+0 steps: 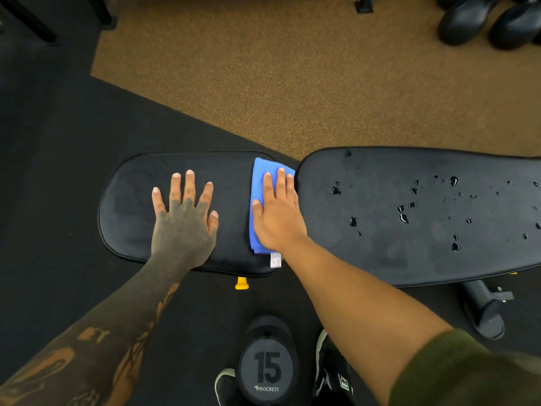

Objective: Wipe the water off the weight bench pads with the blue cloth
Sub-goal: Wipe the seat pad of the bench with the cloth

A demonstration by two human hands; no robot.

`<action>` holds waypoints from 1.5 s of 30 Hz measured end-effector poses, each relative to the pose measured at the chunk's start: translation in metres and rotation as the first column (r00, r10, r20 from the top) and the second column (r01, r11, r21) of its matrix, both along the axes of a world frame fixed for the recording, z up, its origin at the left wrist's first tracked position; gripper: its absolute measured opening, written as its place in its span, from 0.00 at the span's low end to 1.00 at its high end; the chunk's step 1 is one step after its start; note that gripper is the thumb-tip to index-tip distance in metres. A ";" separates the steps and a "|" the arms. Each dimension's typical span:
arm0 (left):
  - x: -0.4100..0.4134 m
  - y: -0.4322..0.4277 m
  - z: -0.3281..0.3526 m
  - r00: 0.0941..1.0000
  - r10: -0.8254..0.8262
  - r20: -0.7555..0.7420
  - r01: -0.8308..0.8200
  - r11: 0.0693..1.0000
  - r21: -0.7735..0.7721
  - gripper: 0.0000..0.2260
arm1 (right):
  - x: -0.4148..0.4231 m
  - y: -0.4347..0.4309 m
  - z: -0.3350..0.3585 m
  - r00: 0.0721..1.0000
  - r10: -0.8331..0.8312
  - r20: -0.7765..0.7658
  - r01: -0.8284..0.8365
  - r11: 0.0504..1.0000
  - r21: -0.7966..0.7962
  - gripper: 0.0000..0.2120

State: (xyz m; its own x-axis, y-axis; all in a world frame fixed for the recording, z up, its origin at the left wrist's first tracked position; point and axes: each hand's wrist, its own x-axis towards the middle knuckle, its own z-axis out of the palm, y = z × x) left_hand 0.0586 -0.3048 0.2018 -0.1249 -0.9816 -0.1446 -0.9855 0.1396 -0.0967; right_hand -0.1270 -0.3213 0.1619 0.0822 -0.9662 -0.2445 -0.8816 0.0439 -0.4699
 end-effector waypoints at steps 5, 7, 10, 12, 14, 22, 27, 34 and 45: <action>-0.001 0.000 0.000 1.000 0.017 -0.007 -0.017 1.000 -0.010 0.26 | 0.014 -0.008 0.009 0.990 0.131 -0.052 -0.133 0.991 -0.033 0.30; -0.001 -0.001 0.001 1.000 0.018 -0.006 -0.018 1.000 -0.014 0.26 | 0.007 0.005 0.009 0.976 0.215 -0.037 -0.217 0.973 -0.079 0.30; -0.001 -0.001 0.002 1.000 0.024 0.002 -0.024 1.000 -0.010 0.26 | -0.014 0.017 0.003 0.963 0.269 -0.015 -0.269 0.959 -0.086 0.29; 0.000 0.000 0.002 1.000 0.025 0.006 -0.025 1.000 -0.008 0.26 | -0.023 0.010 -0.001 0.972 0.234 -0.004 -0.234 0.971 -0.056 0.29; 0.001 0.001 0.001 1.000 0.027 0.017 -0.026 1.000 -0.007 0.26 | -0.022 -0.007 -0.003 0.983 0.183 -0.003 -0.183 0.983 -0.027 0.29; -0.011 -0.002 0.001 0.997 0.072 -0.017 -0.072 0.997 -0.001 0.25 | -0.008 -0.046 0.018 0.978 0.153 0.142 -0.148 0.988 -0.047 0.27; -0.035 -0.004 -0.003 0.995 0.062 -0.080 -0.063 0.998 -0.015 0.23 | -0.010 -0.037 0.024 0.956 -0.292 0.017 0.291 0.957 0.006 0.27; -0.052 -0.006 -0.008 0.991 0.084 -0.101 -0.084 0.996 0.005 0.23 | -0.010 -0.045 0.034 0.794 -0.556 0.246 0.439 0.804 0.401 0.24; -0.095 -0.009 -0.009 0.988 0.029 -0.154 -0.028 1.000 0.008 0.22 | -0.076 -0.042 0.041 0.766 -0.452 0.458 0.304 0.881 0.363 0.14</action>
State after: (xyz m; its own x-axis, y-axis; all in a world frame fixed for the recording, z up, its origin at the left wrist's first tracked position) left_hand -0.0360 -0.3137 0.1926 -0.1181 -0.9842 -0.1318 -0.9921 0.1114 0.0573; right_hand -0.2031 -0.3629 0.2031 -0.0917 -0.8546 -0.5111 -0.3952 0.5024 -0.7691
